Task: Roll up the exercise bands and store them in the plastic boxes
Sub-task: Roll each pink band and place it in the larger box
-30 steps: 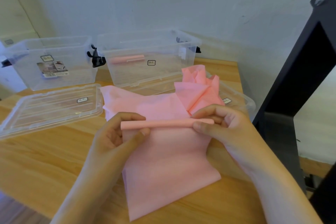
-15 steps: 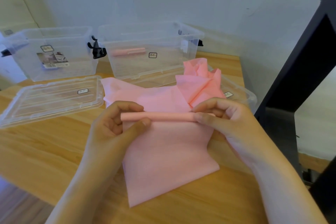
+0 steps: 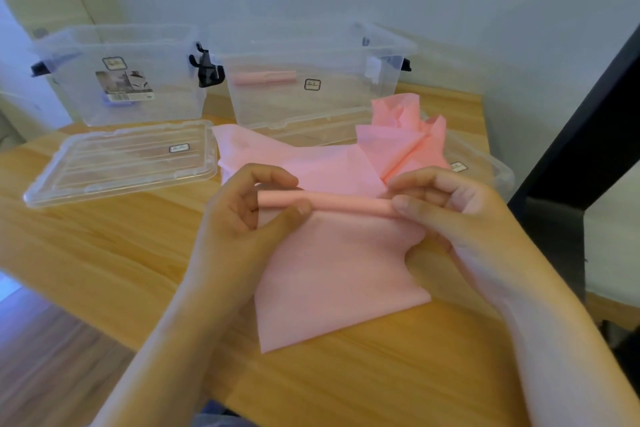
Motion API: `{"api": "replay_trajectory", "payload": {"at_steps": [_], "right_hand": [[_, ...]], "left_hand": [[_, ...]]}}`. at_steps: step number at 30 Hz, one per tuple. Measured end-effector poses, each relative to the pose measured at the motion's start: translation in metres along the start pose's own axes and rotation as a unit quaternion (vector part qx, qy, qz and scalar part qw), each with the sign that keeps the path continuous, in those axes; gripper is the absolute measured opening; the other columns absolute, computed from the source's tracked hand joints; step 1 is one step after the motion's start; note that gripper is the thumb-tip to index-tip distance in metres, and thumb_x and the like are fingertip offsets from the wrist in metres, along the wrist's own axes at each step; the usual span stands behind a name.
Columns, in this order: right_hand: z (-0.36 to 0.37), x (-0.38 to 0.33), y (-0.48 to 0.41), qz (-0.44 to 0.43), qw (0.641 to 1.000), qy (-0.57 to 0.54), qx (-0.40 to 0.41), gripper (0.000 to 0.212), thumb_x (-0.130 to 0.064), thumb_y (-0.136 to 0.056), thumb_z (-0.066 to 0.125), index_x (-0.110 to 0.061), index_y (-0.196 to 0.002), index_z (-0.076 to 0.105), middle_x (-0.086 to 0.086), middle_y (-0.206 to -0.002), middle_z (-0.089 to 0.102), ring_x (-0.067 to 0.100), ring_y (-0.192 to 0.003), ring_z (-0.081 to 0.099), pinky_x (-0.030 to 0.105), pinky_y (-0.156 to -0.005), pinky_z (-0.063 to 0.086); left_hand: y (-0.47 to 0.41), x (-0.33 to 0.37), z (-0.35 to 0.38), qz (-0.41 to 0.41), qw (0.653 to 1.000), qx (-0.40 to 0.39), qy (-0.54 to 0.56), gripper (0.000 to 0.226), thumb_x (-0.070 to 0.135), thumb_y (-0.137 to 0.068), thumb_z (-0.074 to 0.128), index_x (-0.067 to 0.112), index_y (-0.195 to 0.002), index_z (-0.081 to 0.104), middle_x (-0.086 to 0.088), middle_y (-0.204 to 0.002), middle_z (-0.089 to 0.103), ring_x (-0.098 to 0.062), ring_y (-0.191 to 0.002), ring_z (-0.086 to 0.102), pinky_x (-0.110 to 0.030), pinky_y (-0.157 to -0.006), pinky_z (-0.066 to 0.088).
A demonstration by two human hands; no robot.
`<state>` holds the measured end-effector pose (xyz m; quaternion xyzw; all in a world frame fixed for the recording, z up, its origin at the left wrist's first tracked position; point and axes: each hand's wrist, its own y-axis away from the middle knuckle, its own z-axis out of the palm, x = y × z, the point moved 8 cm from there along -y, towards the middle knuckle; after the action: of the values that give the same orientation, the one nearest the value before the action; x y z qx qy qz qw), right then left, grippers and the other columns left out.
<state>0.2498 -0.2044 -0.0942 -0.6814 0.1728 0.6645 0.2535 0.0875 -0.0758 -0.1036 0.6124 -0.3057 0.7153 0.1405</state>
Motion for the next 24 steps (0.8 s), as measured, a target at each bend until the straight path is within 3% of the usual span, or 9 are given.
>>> {"api": "replay_trajectory", "payload": {"at_steps": [7, 11, 16, 19, 24], "right_hand": [[0.002, 0.009, 0.0, 0.038, 0.999, 0.026, -0.01, 0.013, -0.007, -0.076, 0.071, -0.008, -0.089, 0.073, -0.002, -0.077, 0.072, 0.004, -0.073, 0.064, 0.009, -0.065, 0.047], [-0.002, -0.001, -0.002, -0.013, 1.0, 0.017, 0.023, 0.013, -0.003, -0.072, 0.072, -0.007, -0.084, 0.072, -0.009, -0.072, 0.069, 0.0, -0.071, 0.062, 0.009, -0.065, 0.047], [-0.008, -0.008, 0.0, -0.047, 0.998, 0.015, 0.045, 0.013, 0.002, -0.074, 0.072, -0.007, -0.084, 0.071, -0.007, -0.077, 0.072, 0.002, -0.075, 0.064, 0.012, -0.07, 0.05], [-0.007, -0.009, 0.0, -0.054, 0.998, 0.006, 0.038, 0.02, 0.003, -0.072, 0.071, -0.007, -0.089, 0.07, -0.003, -0.085, 0.072, 0.006, -0.082, 0.065, 0.014, -0.073, 0.051], [-0.004, -0.003, 0.0, -0.02, 1.0, -0.003, 0.011, 0.03, -0.013, -0.068, 0.071, -0.013, -0.097, 0.069, -0.008, -0.085, 0.071, 0.001, -0.081, 0.063, 0.011, -0.069, 0.047]], "left_hand": [[-0.001, 0.004, -0.001, 0.031, 0.999, 0.0, -0.032, 0.028, -0.006, -0.077, 0.072, 0.019, -0.087, 0.063, 0.014, -0.079, 0.069, 0.002, -0.074, 0.063, -0.009, -0.065, 0.046], [0.001, 0.002, 0.006, 0.009, 0.999, -0.036, -0.026, 0.022, 0.016, -0.076, 0.079, 0.02, -0.092, 0.064, 0.019, -0.079, 0.066, 0.004, -0.072, 0.059, -0.007, -0.061, 0.043], [0.002, 0.005, 0.013, 0.01, 0.998, -0.05, -0.025, 0.023, 0.029, -0.078, 0.064, 0.015, -0.096, 0.064, 0.023, -0.07, 0.06, 0.007, -0.064, 0.051, -0.005, -0.056, 0.037], [0.001, 0.005, 0.011, 0.015, 0.998, -0.049, -0.024, 0.018, 0.026, -0.08, 0.062, 0.017, -0.095, 0.064, 0.022, -0.071, 0.061, 0.006, -0.066, 0.052, -0.006, -0.058, 0.038], [0.0, 0.003, 0.009, 0.026, 0.999, -0.046, 0.0, 0.015, 0.014, -0.081, 0.068, 0.018, -0.095, 0.064, 0.02, -0.076, 0.064, 0.006, -0.07, 0.056, -0.006, -0.06, 0.041]]}}
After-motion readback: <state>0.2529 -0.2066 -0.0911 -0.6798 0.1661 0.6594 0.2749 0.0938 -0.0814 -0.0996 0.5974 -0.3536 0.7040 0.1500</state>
